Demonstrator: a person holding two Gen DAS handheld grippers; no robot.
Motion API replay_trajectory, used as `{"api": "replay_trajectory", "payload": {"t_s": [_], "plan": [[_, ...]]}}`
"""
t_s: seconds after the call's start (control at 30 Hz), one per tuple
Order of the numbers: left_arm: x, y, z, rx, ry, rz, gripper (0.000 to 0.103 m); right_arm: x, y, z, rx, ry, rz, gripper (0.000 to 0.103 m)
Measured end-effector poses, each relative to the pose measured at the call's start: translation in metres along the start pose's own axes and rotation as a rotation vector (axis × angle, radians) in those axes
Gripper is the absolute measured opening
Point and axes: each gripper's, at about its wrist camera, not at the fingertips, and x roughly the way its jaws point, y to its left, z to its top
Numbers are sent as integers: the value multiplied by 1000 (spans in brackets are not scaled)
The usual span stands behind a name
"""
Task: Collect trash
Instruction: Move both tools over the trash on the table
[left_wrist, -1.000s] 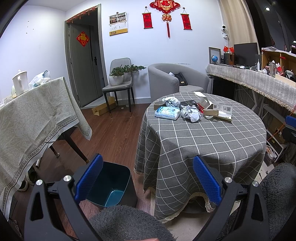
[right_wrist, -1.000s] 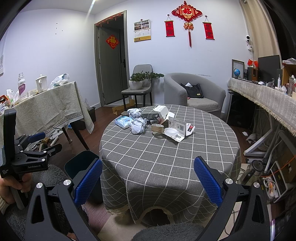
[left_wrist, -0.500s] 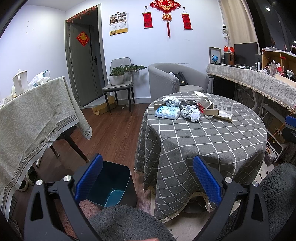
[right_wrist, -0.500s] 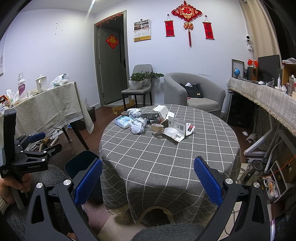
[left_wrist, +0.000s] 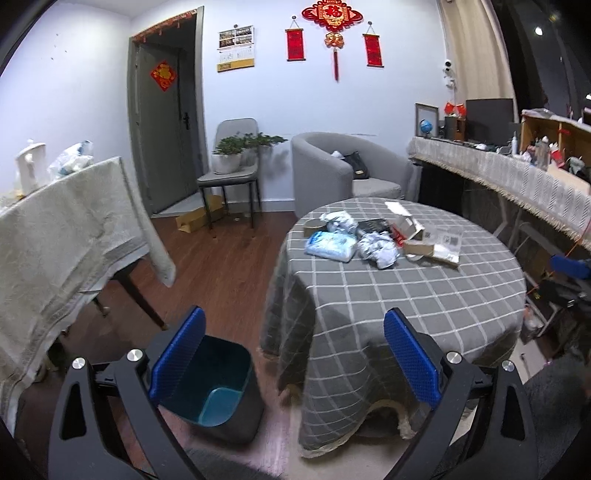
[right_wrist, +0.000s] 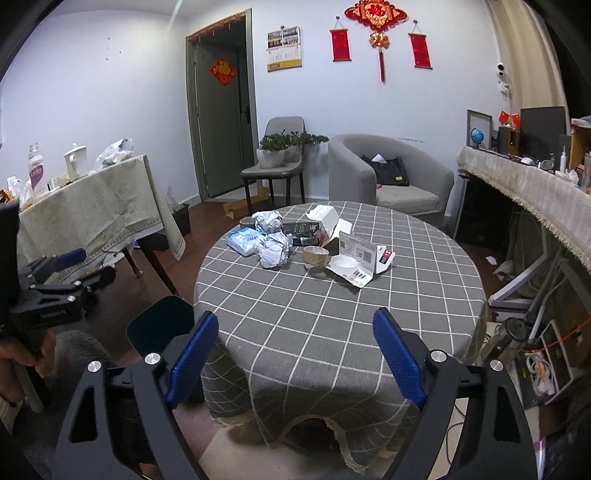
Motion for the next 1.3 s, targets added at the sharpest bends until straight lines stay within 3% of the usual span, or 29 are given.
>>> {"api": "replay_trajectory", "payload": {"t_s": [0.07, 0.27, 0.7, 1.3], "plan": [[7, -1, 4, -1, 4, -22, 90, 7, -3, 4, 8, 6, 4, 85], [39, -5, 13, -3, 41, -94, 81, 35, -14, 20, 23, 27, 15, 77], [99, -25, 30, 22, 79, -200, 73, 92, -52, 50, 41, 58, 13, 60], [185, -68, 49, 32, 144, -300, 68, 164, -67, 88, 40, 64, 60, 60]]}}
